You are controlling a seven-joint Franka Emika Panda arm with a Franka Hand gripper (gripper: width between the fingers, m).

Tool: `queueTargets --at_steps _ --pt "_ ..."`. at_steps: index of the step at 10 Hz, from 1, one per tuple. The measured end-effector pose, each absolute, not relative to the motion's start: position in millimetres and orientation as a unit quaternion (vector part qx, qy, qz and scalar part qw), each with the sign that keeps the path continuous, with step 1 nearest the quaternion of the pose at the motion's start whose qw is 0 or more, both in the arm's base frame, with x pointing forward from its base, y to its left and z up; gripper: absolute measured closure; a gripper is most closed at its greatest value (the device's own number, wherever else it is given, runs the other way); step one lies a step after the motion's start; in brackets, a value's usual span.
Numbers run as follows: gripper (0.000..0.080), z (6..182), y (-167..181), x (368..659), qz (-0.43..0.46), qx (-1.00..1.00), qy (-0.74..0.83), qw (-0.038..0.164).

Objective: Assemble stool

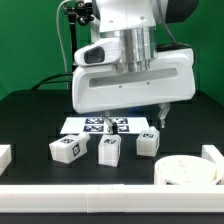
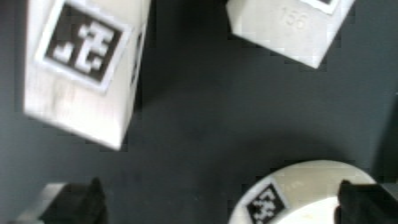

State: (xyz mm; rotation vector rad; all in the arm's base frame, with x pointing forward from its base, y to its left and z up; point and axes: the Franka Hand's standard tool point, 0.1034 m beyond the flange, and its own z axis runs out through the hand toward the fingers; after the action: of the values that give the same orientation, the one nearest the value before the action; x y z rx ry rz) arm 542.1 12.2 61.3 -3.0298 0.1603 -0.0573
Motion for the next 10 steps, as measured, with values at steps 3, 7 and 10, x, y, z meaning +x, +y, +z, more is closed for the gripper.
queueTargets --at_steps 3,7,10 --pt "0.0151 56.1 25 536 0.001 -0.975 0.214 0.065" --pt "0.0151 55.7 30 536 0.01 -0.961 0.267 0.075" --pt "0.0151 53.4 27 529 0.087 -0.967 0.224 0.087"
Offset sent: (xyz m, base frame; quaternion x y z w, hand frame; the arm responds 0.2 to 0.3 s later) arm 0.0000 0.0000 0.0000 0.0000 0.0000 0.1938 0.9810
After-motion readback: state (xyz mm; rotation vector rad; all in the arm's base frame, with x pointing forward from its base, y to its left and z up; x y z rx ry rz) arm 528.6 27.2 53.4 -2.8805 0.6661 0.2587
